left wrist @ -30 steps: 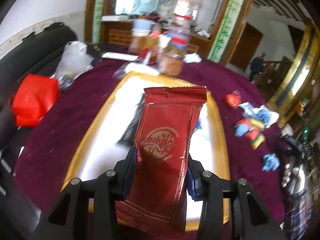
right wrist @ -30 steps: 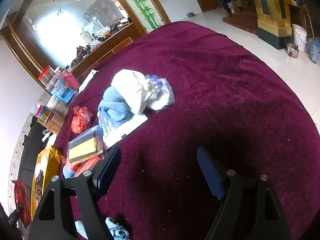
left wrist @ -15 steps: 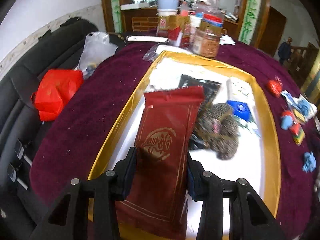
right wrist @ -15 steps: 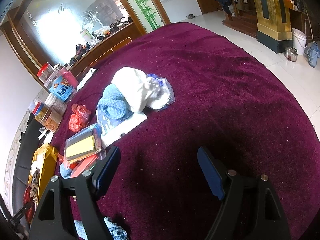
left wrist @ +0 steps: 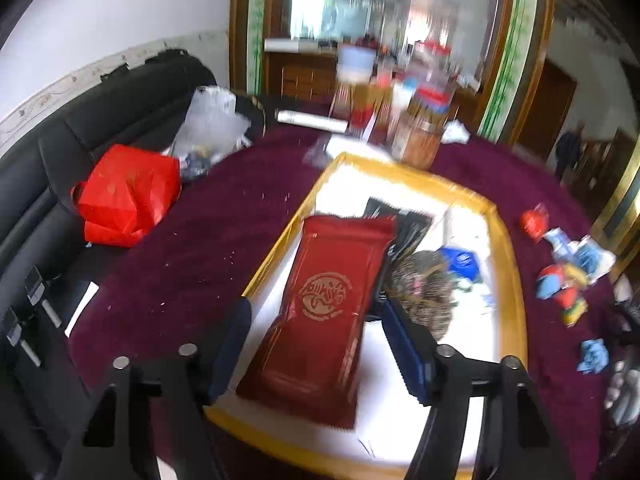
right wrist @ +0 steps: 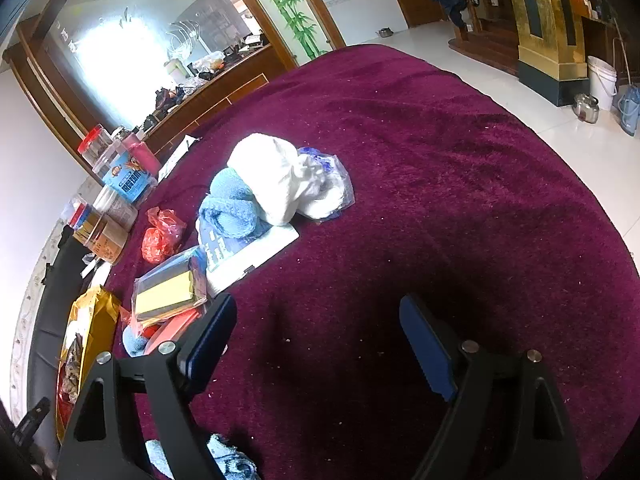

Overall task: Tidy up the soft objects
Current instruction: 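Lower the red snack bag into the tray and open the left gripper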

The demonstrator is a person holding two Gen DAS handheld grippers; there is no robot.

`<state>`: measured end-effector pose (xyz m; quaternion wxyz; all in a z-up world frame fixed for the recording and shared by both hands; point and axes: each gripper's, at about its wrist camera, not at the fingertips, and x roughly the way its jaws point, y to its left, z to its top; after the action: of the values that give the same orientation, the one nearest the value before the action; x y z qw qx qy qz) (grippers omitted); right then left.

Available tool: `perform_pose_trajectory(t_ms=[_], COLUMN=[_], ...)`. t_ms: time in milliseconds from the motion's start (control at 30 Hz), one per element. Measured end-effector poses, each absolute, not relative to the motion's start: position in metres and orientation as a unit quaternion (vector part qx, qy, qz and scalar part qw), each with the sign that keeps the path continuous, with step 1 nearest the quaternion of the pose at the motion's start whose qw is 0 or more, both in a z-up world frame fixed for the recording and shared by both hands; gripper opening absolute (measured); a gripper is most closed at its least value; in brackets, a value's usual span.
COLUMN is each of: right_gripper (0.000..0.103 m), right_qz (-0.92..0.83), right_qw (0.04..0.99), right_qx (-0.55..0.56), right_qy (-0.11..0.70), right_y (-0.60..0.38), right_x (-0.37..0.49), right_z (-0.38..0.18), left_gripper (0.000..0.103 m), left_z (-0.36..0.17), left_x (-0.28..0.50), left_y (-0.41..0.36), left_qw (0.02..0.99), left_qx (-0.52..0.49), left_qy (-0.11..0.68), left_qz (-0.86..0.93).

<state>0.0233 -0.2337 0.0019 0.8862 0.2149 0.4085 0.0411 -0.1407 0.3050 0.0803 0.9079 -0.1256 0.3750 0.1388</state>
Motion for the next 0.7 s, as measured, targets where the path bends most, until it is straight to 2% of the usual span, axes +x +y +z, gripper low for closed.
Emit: perform_pose_trajectory(t_ms=[300, 633, 667, 700], right_gripper=[0.084, 0.084, 0.084, 0.076], right_qz=[0.082, 0.136, 0.132, 0.128], right_qw=[0.879, 0.876, 0.875, 0.873], right_qx=[0.182, 0.026, 0.013, 0.001], right_qy=[0.434, 0.462, 0.466, 0.471], right_y=[-0.214, -0.136, -0.13, -0.126], right_x=[0.008, -0.045, -0.046, -0.045], right_z=[0.015, 0.025, 0.022, 0.017], left_gripper=[0.075, 0.075, 0.075, 0.075], left_z=[0.096, 0.075, 0.072, 0.07], left_x=[-0.184, -0.179, -0.175, -0.171], left_y=[0.304, 0.3, 0.298, 0.297], left_qw=[0.925, 0.919, 0.914, 0.911], left_qx=[-0.121, -0.132, -0.125, -0.121], left_qy=[0.343, 0.362, 0.375, 0.384], left_qz=[0.112, 0.087, 0.087, 0.086])
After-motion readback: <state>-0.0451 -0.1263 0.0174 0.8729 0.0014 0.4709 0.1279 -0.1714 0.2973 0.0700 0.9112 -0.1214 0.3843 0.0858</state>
